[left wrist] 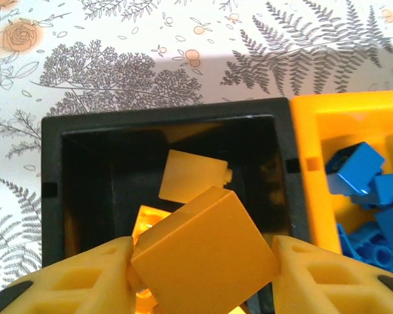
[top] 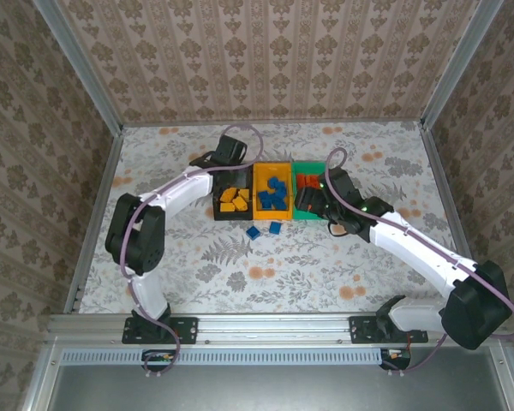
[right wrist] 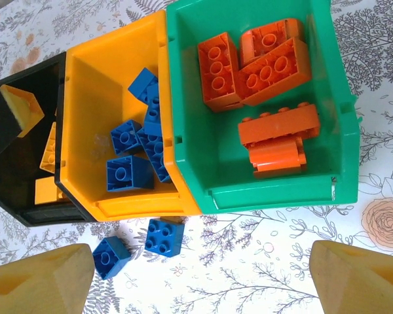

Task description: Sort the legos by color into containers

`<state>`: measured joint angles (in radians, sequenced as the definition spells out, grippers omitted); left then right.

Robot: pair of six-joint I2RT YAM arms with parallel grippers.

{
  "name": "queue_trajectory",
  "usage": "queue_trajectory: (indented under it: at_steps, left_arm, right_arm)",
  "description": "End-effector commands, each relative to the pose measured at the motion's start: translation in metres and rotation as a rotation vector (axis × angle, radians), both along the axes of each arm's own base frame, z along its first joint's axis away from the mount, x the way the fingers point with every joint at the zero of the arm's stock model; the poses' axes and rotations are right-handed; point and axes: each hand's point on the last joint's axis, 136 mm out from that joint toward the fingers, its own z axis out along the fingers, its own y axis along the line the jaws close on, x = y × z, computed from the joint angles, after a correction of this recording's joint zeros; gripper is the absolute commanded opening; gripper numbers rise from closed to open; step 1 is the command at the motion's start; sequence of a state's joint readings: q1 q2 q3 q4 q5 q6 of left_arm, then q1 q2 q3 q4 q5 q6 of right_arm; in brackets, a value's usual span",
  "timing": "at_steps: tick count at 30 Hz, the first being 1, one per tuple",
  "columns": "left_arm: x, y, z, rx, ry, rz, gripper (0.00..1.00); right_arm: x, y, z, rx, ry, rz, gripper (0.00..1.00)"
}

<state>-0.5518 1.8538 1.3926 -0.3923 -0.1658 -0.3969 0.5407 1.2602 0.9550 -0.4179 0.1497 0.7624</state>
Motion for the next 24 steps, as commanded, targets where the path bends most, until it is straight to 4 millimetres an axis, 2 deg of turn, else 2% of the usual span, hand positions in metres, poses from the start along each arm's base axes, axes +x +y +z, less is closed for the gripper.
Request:
queue_trajectory:
  at_steps: [1,6,8,12,16,19,22,24]
  left_arm:
    - [0.004,0.000,0.015,-0.015,-0.012,0.017,0.69]
    - [-0.011,-0.012,0.053,-0.092,-0.069,-0.016,0.81]
    - [-0.026,-0.015,0.065,-0.127,-0.084,-0.037,0.84]
    - [-0.073,-0.023,0.074,-0.197,-0.088,-0.096,0.90]
    - [-0.129,-0.035,0.058,-0.207,-0.063,-0.189,0.98]
    - [-0.164,-0.043,0.040,-0.191,-0.039,-0.252,1.00]
    - [-0.190,-0.045,0.014,-0.159,-0.016,-0.291,1.00]
    - [-0.198,-0.043,-0.004,-0.151,0.007,-0.287,1.00]
  right_arm:
    - [-0.004,-0.006,0.003,0.009,-0.003,-0.015,0.87]
    - [-0.004,-0.009,0.008,0.016,-0.014,-0.020,0.88]
    - [-0.004,-0.010,0.009,0.018,-0.014,-0.022,0.88]
    - [-0.004,-0.012,0.009,0.020,-0.012,-0.023,0.88]
    - [-0.004,-0.014,0.005,0.018,-0.005,-0.027,0.88]
    - [-0.005,-0.014,0.002,0.022,0.001,-0.030,0.88]
    - [-0.005,-0.014,0.001,0.025,0.004,-0.030,0.88]
    - [-0.005,-0.014,0.000,0.028,0.006,-0.033,0.88]
